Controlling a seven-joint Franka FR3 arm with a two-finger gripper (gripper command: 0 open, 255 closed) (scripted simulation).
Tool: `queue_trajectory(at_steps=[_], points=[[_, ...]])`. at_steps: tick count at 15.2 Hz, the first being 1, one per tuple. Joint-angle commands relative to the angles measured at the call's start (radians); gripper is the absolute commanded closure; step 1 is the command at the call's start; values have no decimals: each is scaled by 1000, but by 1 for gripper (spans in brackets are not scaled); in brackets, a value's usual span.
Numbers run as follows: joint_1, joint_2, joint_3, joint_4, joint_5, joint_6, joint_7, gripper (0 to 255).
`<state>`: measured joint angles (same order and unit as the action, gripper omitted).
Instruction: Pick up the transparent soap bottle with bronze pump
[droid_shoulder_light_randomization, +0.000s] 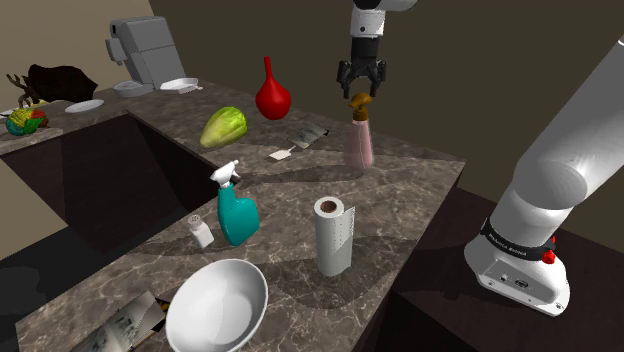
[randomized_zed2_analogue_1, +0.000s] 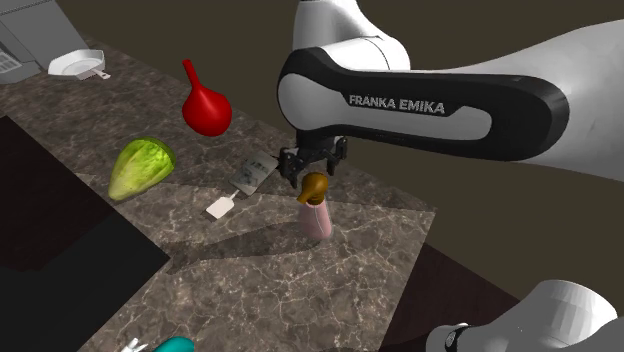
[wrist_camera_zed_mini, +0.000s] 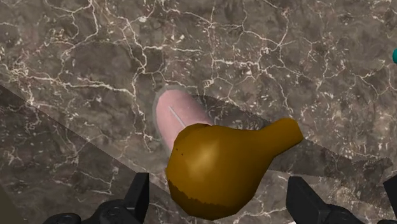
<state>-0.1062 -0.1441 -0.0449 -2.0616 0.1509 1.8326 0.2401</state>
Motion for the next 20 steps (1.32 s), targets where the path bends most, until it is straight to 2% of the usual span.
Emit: queue_trajectory(at_steps=[1,2,11,20], points=[[0,1,0,-8,1,9,-1,0],[0,1,1,-8,1,10,-1,255],[0,1,0,-8,1,9,-1,255],[-1,-12,-1,99,-4,-110,16,255]])
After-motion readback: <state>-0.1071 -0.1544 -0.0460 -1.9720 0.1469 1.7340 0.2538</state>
